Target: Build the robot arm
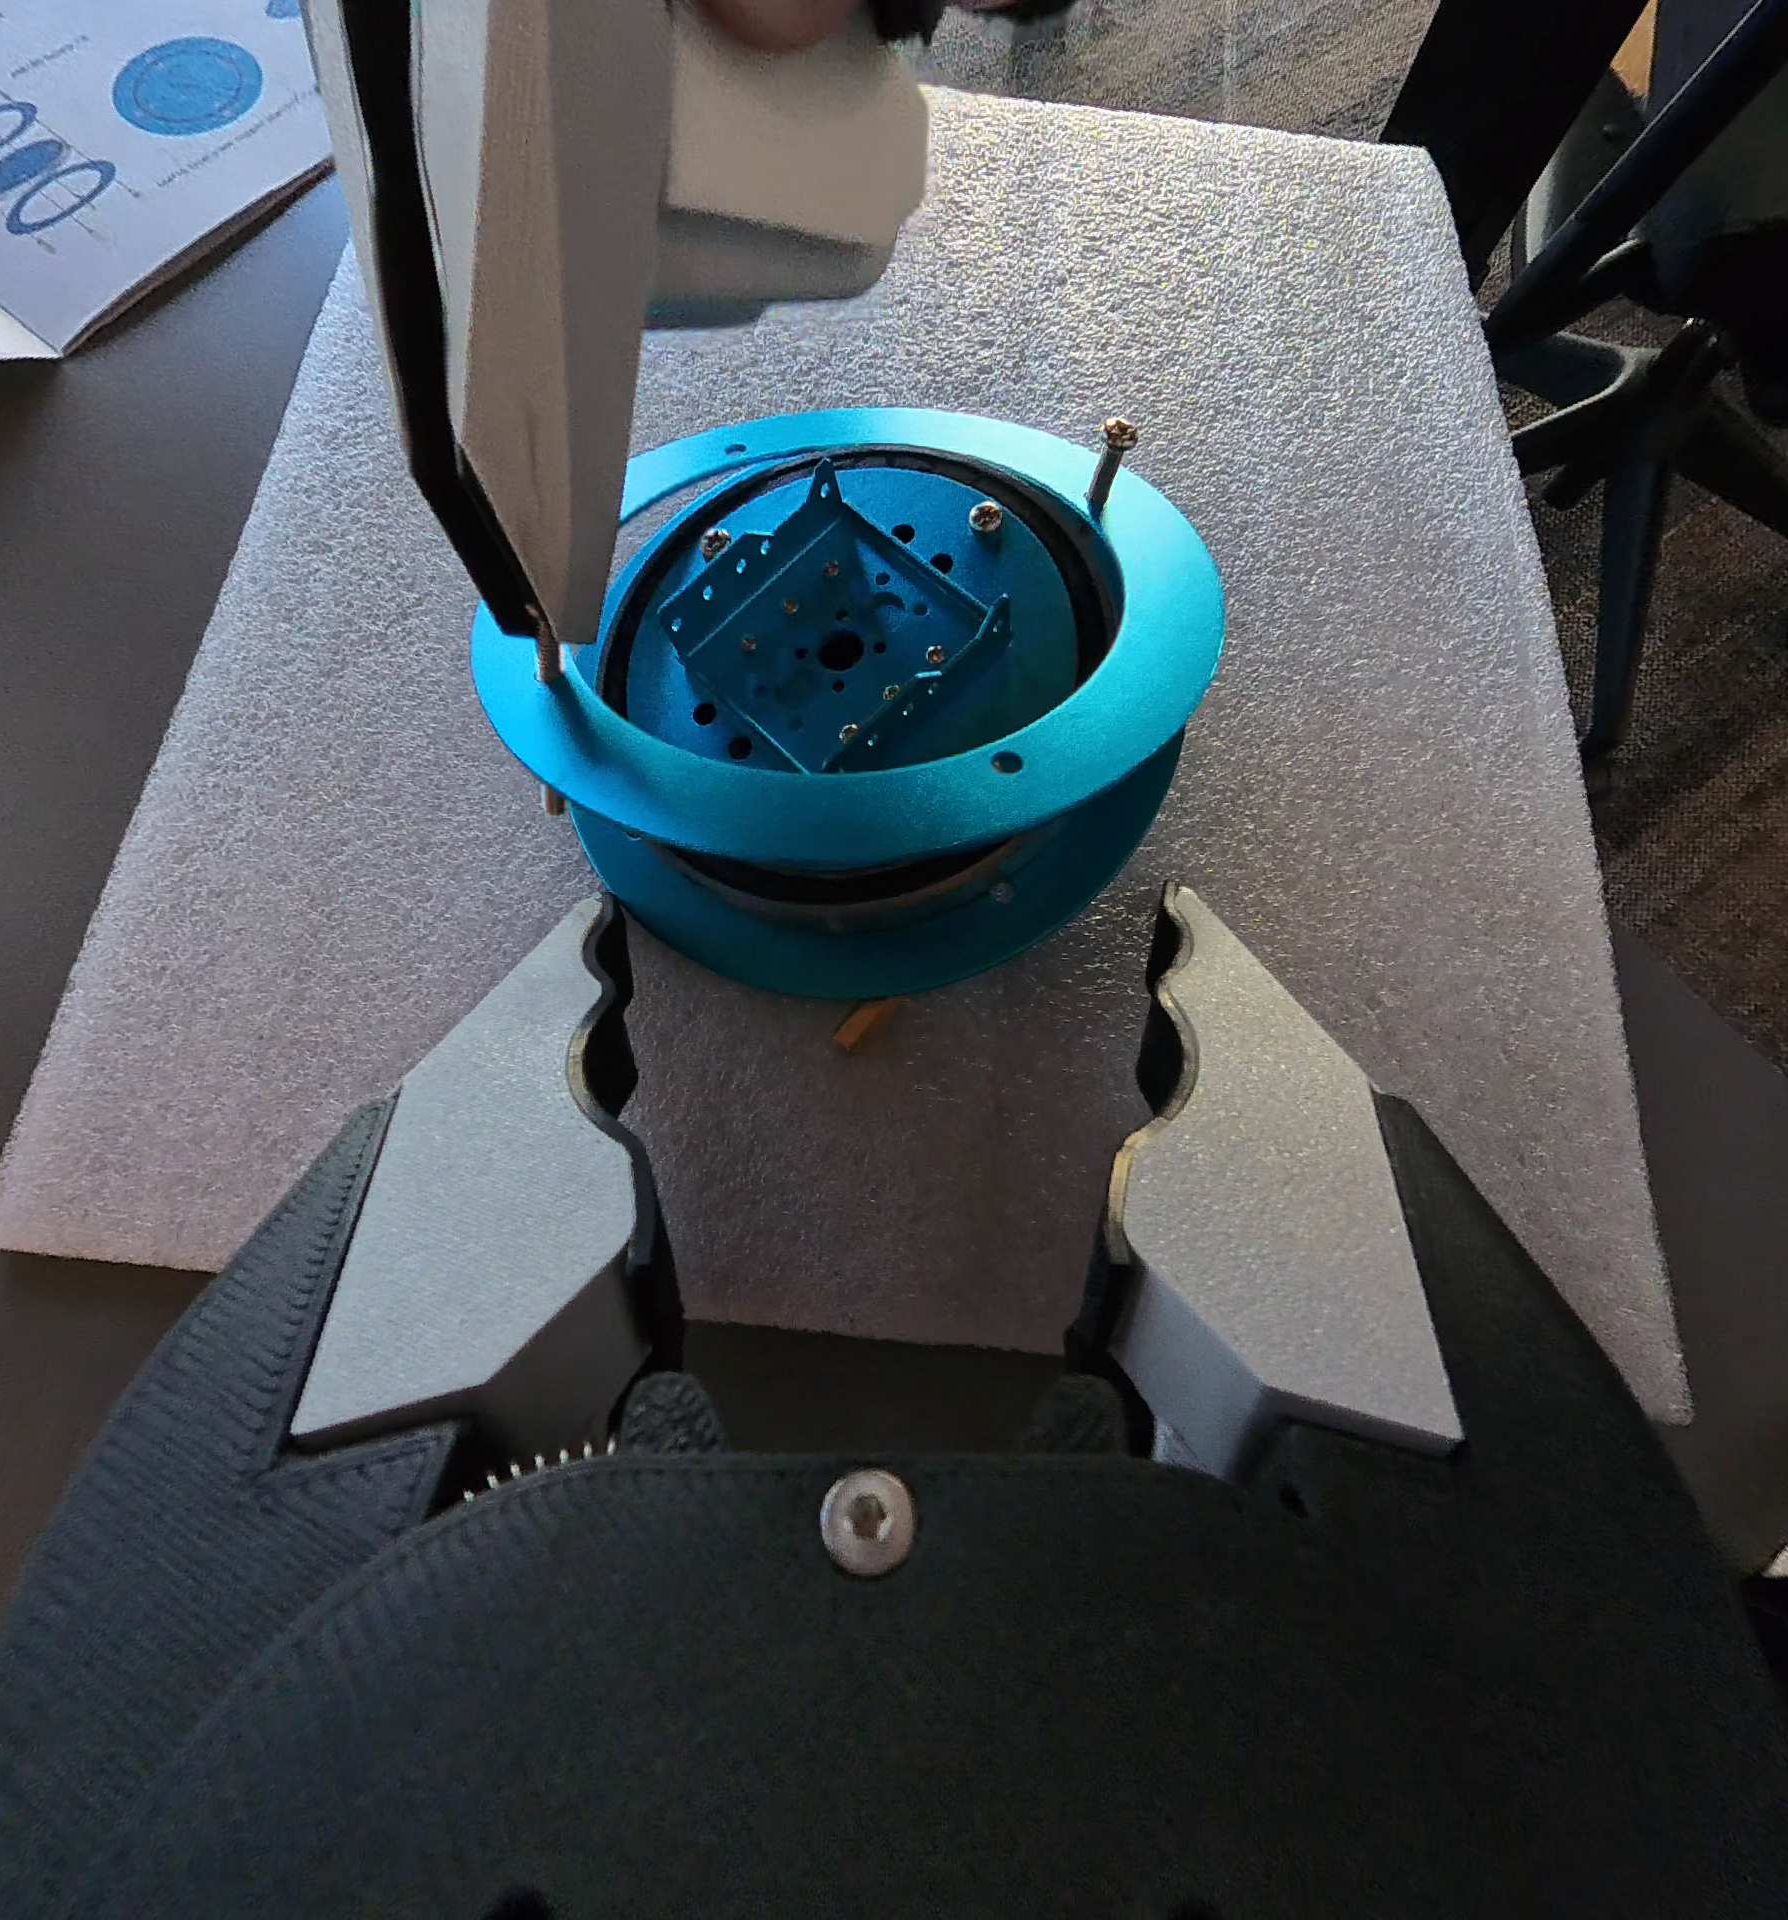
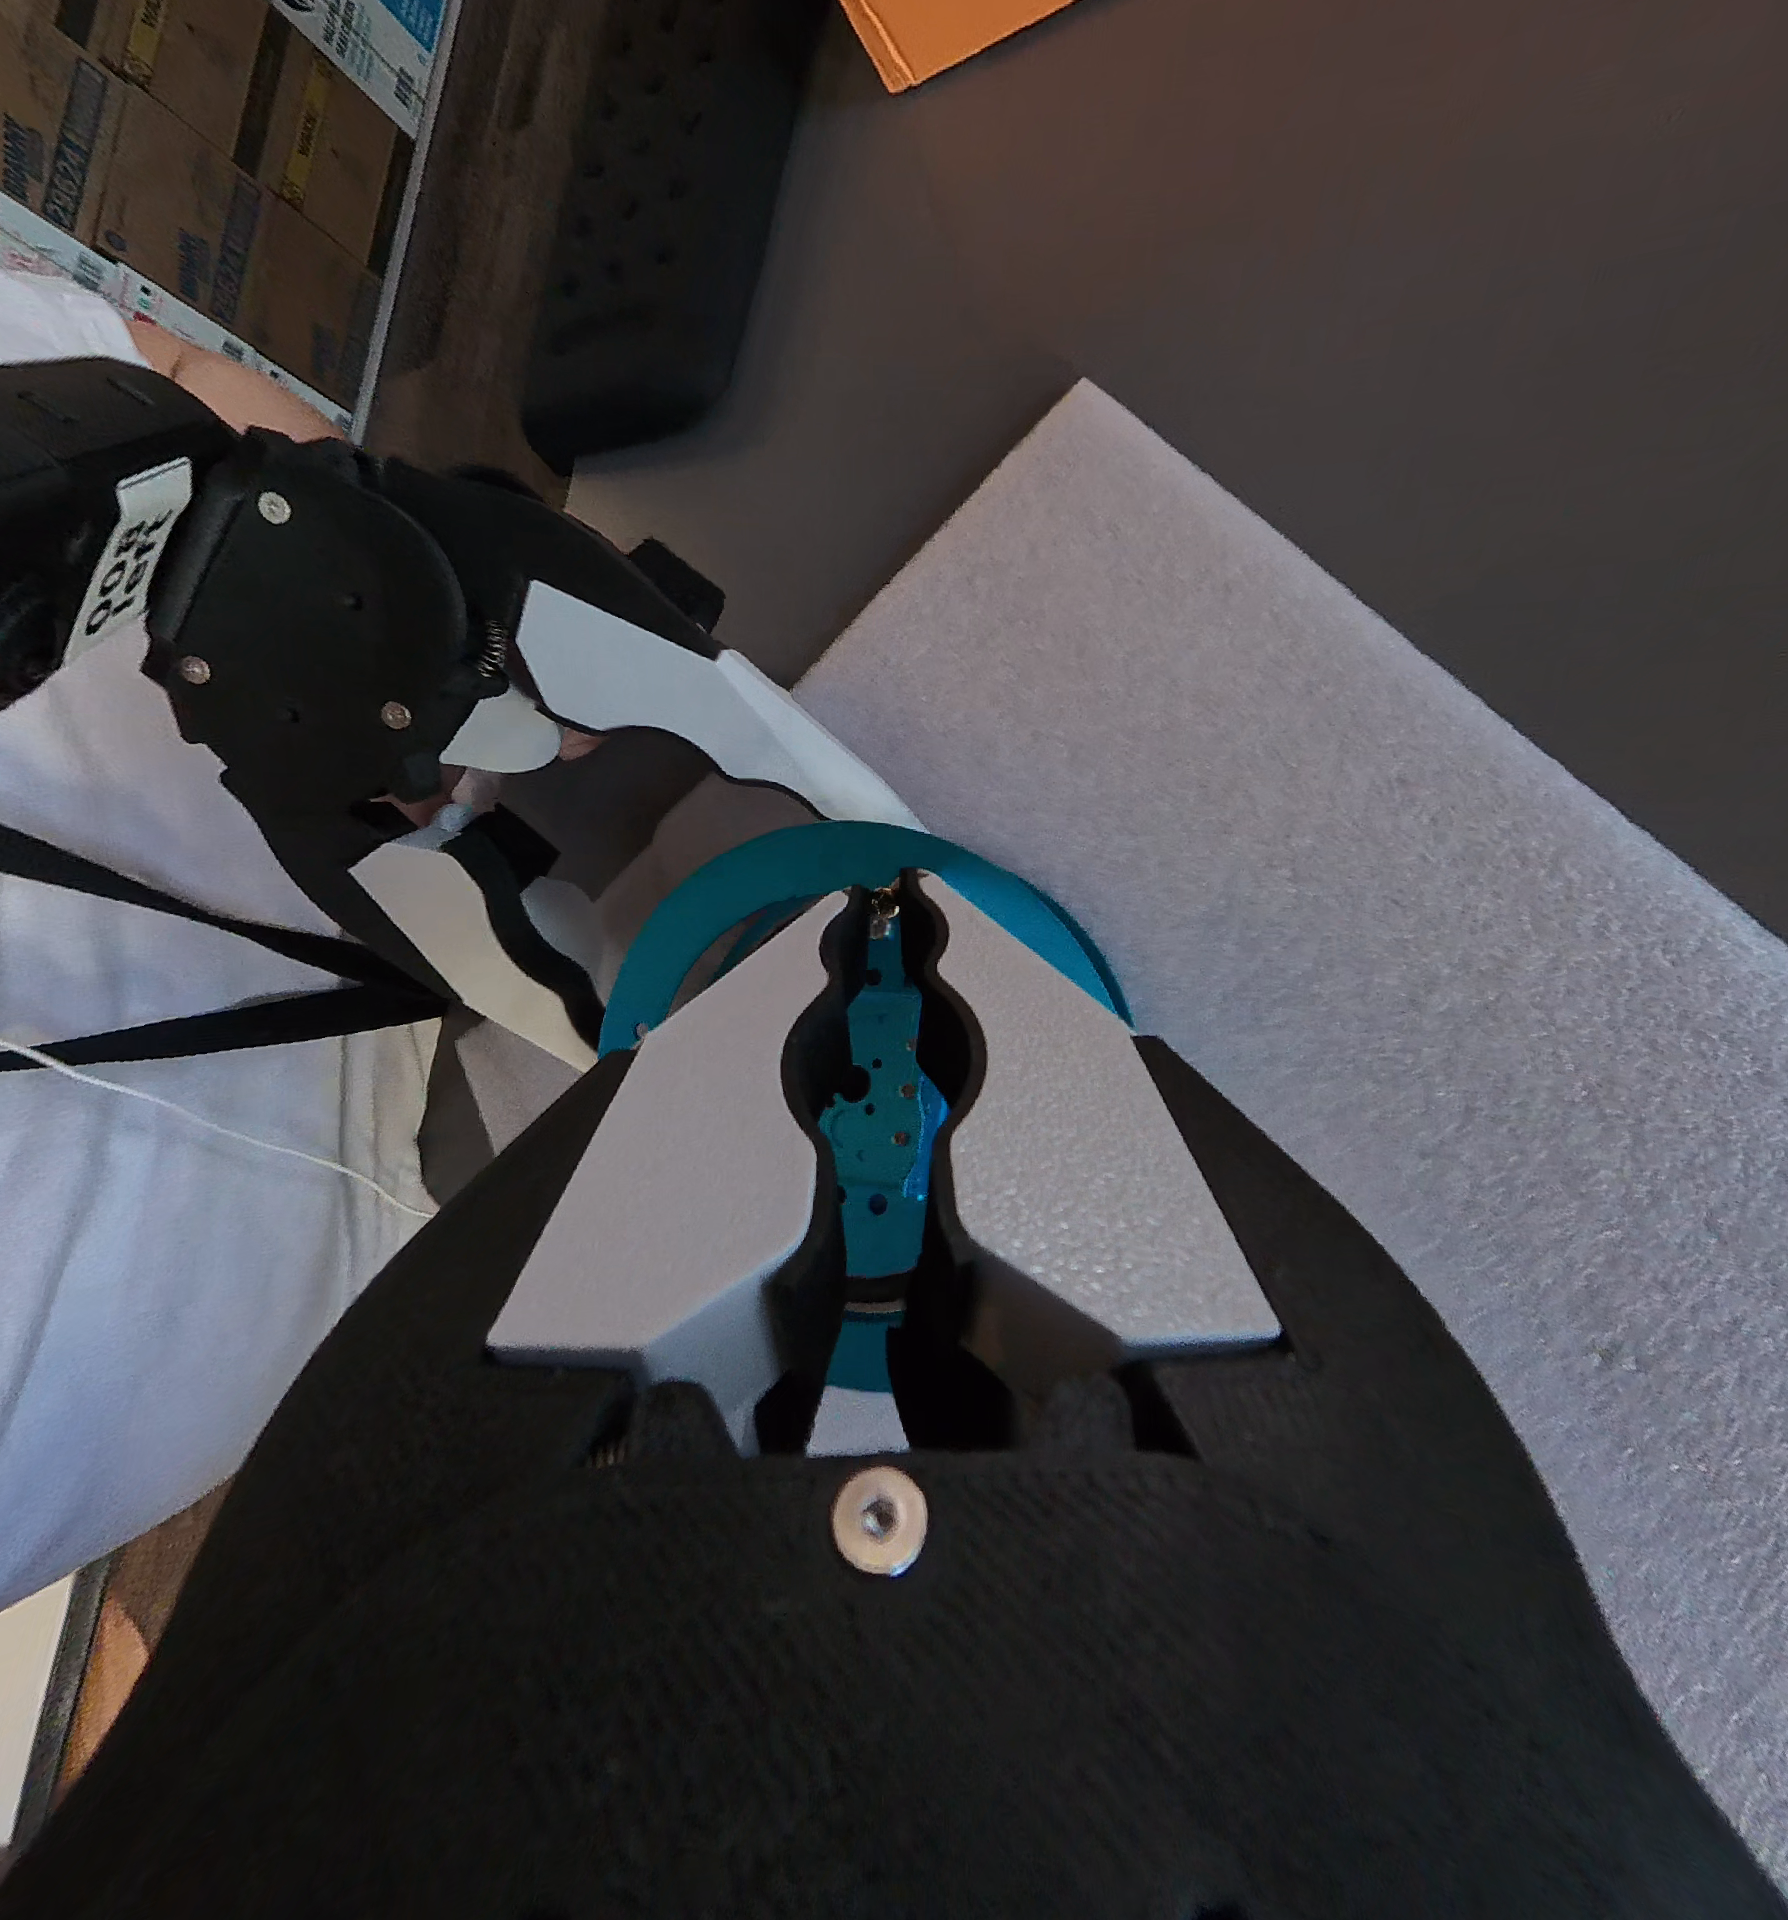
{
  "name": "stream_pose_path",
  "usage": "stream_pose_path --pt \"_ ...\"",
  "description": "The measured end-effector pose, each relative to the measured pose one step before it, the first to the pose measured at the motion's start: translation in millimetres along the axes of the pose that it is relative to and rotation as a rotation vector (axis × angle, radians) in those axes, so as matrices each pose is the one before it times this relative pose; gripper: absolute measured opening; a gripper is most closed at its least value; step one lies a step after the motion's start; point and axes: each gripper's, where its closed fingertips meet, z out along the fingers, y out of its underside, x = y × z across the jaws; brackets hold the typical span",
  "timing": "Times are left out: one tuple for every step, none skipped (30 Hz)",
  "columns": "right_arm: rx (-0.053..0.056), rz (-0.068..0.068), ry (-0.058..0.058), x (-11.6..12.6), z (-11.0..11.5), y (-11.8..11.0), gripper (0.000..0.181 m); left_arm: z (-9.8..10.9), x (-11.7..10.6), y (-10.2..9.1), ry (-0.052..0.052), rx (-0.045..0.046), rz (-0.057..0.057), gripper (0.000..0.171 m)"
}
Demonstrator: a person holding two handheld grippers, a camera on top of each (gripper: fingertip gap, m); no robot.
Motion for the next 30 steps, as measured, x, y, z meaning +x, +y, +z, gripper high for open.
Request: stream_pose_path --pt "-0.0065 0.0017 -0.0028 -1.59 -1.44 -0.36 0.004 0.24 0.09 -0.27 -0.0021 0.00058 0.0040 0.099" --pt "-0.0108 0.0023 0.0025 -0.96 -1.37 0.06 0.004 0.01 0.17 -0.46 -0.0001 0.00215 0.0025 0.098" --pt "-0.0129 0.0025 0.0052 -0.59 -1.13 0.06 0.004 0.03 0.07 -0.31 0.0003 0.00195 0.0008 0.098" --pt "-0.0120 0.0020 0.0062 -0.62 -1.13 -0.20 0.004 -0.05 -0.04 -0.37 -0.0008 0.00182 0.0000 0.097" --pt "-0.0118 0.0010 0.0048 -0.79 -0.91 -0.27 0.004 -0.28 -0.02 -0.40 -0.0015 0.00303 0.0002 0.097" --pt "-0.0117 -0.0025 0.0036 -0.91 -0.54 -0.05 0.004 -0.19 -0.16 -0.46 -0.0030 0.00265 0.0009 0.096" --pt "-0.0105 -0.0005 0.0039 -0.54 -0.19 0.09 0.004 -0.40 -0.15 -0.82 -0.0038 0.00604 0.0002 0.095" --pt "-0.0074 0.0017 0.0004 -0.71 0.06 -0.09 0.004 -0.55 -0.72 -0.88 -0.0073 0.00648 0.0016 0.092" --pt "-0.0052 0.0006 -0.0028 -1.02 0.36 0.11 0.004 -0.07 -0.30 -0.43 -0.0037 0.00237 0.0042 0.092" --pt "-0.0041 0.0009 0.0007 -0.34 0.18 0.10 0.004 0.37 -0.46 0.15 -0.0048 -0.00268 0.0028 0.093" --pt "-0.0034 0.0006 0.0028 0.21 0.05 0.20 0.004 0.62 0.60 0.00 0.0013 -0.00219 0.0056 0.093" --pt "-0.0031 0.0016 0.0020 0.46 0.12 0.28 0.005 0.52 0.75 -0.13 0.0025 -0.00124 0.0061 0.092" --pt "-0.0027 0.0033 0.0007 0.44 0.09 0.40 0.005 0.42 0.43 -0.22 0.0014 -0.00041 0.0036 0.092" --pt "-0.0032 0.0054 0.0002 0.63 0.23 0.42 0.005 0.37 0.28 -0.13 0.0010 -0.00094 0.0029 0.092" --pt "-0.0039 0.0067 -0.0005 0.52 0.39 0.53 0.005 0.24 0.13 -0.07 0.0004 -0.00014 0.0014 0.092" --pt "-0.0046 0.0084 0.0005 0.56 0.30 0.45 0.005 0.17 0.12 -0.14 0.0011 -0.00005 0.0009 0.092" --pt "-0.0050 0.0083 0.0043 0.87 0.33 0.45 0.005 0.24 0.06 -0.01 0.0013 -0.00060 0.0011 0.092" --pt "-0.0063 0.0103 0.0053 0.87 0.25 0.38 0.005 0.12 0.15 -0.11 0.0021 0.00019 0.0016 0.092" --pt "-0.0071 0.0110 0.0045 0.60 0.29 0.44 0.005 0.19 -0.06 -0.18 0.0007 0.00006 0.0045 0.092" --pt "-0.0067 0.0104 0.0013 -0.18 0.09 0.27 0.005 0.03 0.09 -0.23 -0.0003 0.00057 0.0039 0.092" --pt "-0.0058 0.0071 0.0011 -0.60 -0.03 0.02 0.004 0.01 0.16 -0.46 -0.0015 0.00128 0.0074 0.092" --pt "-0.0055 0.0061 0.0046 -0.20 0.00 0.14 0.004 -0.22 -0.34 -0.67 -0.0060 0.00227 0.0122 0.093" --pt "-0.0046 0.0049 0.0045 -0.01 -0.09 0.12 0.004 -0.44 -0.83 -0.61 -0.0095 -0.00005 0.0146 0.095" --pt "-0.0022 0.0042 0.0034 -0.15 -0.06 0.07 0.004 -0.75 -1.17 -0.91 -0.0122 -0.00371 0.0156 0.096" --pt "0.0000 0.0019 -0.0002 -0.40 -0.19 -0.08 0.004 -0.56 -0.64 -0.86 -0.0111 -0.00338 0.0193 0.097" --pt "0.0011 0.0015 -0.0017 -0.45 -0.03 -0.07 0.004 0.14 -0.19 -0.28 -0.0059 -0.00485 0.0108 0.098" --pt "0.0002 0.0042 -0.0005 -0.03 -0.08 0.21 0.004 0.58 2.15 -0.18 0.0143 -0.00282 0.0001 0.094" --pt "-0.0010 0.0031 0.0002 0.07 0.07 0.29 0.004 0.71 2.24 0.04 0.0196 -0.00125 -0.0059 0.091" --pt "-0.0014 0.0013 0.0004 0.00 0.28 0.20 0.004 0.80 0.92 0.26 0.0152 -0.00189 -0.0072 0.090" --pt "-0.0027 0.0029 0.0009 0.22 0.51 0.42 0.004 0.81 0.42 0.15 0.0138 0.00113 -0.0058 0.090"
